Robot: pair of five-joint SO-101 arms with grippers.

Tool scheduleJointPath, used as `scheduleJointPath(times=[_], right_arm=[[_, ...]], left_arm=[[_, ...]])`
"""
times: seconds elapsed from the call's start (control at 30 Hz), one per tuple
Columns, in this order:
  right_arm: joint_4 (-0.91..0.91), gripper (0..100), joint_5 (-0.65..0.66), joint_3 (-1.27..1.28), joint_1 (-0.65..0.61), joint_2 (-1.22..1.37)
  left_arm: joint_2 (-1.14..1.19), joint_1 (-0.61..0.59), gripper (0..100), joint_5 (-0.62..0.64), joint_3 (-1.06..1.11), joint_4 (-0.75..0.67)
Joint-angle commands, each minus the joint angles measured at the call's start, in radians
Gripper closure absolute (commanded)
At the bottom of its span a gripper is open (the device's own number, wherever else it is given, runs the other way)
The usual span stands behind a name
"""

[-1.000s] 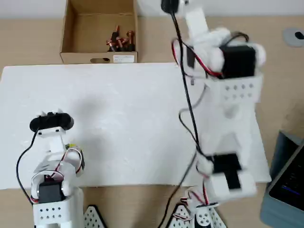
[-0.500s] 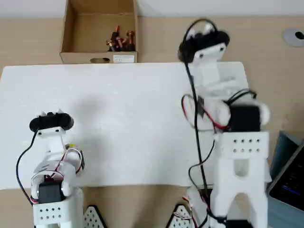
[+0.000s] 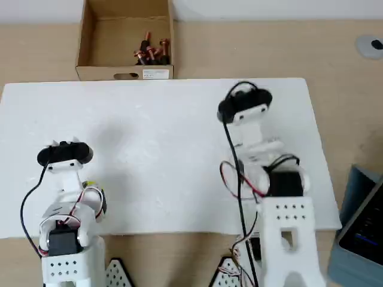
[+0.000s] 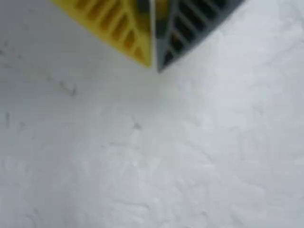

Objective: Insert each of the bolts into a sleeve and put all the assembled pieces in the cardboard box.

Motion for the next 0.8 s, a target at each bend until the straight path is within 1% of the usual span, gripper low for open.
scheduleJointPath(times=[0.0, 0.3, 0.77], right_arm=[[-0.052, 99.0, -0.008, 0.088, 0.008, -0.093], [-0.152, 99.0, -0.008, 0.349, 0.007, -0.298], [-0.143, 99.0, 0.000, 0.627, -0.008, -0.700]], left_arm=[[-0.005, -0.003, 100, -0.005, -0.003, -0.005], [-0.005, -0.003, 100, -0.005, -0.003, -0.005], [-0.005, -0.003, 100, -0.005, -0.003, -0.005]])
